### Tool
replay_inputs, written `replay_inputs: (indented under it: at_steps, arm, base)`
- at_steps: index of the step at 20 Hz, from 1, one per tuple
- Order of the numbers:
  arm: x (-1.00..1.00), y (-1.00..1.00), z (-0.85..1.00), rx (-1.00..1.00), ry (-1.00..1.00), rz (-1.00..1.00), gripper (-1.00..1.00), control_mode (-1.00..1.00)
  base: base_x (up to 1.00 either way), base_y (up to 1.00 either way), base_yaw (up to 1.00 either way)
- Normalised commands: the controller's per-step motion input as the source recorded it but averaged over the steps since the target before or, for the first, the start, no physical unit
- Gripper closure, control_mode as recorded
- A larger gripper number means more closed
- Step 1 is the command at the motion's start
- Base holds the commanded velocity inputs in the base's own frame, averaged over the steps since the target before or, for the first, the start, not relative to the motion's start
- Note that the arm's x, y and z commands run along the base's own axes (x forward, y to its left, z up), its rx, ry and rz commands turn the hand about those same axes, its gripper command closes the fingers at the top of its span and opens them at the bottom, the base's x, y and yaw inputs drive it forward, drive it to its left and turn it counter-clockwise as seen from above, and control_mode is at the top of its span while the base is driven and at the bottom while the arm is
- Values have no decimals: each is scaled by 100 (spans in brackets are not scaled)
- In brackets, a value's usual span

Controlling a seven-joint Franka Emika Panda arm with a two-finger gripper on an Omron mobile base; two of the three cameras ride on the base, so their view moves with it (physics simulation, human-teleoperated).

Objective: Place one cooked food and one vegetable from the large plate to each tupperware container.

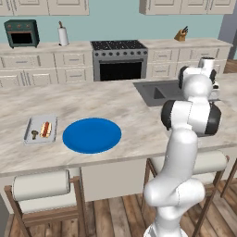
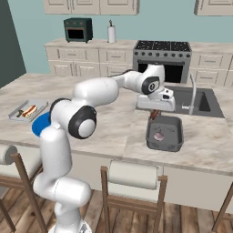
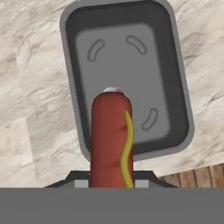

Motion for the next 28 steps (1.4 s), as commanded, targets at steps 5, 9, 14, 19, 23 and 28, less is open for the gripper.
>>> replay_inputs:
  at_steps: [5,9,14,19,23,28]
  arm:
    - [18,-45,-48,0,0,19,100,-100]
    - [22,-24,-42,-7,0,23,100,-100]
    - [40,-22,-18,-1,2,5,100,-100]
    - [30,-15,-23,0,3,-1,100,-100]
    - [11,-6,-26,0,0,-4,100,-100]
    - [1,-4,-39,0,0,-6,100,-100]
  base:
    - [0,0,0]
    - [0,0,0]
    - [0,0,0]
    - [0,0,0]
    - [0,0,0]
    - [0,0,0]
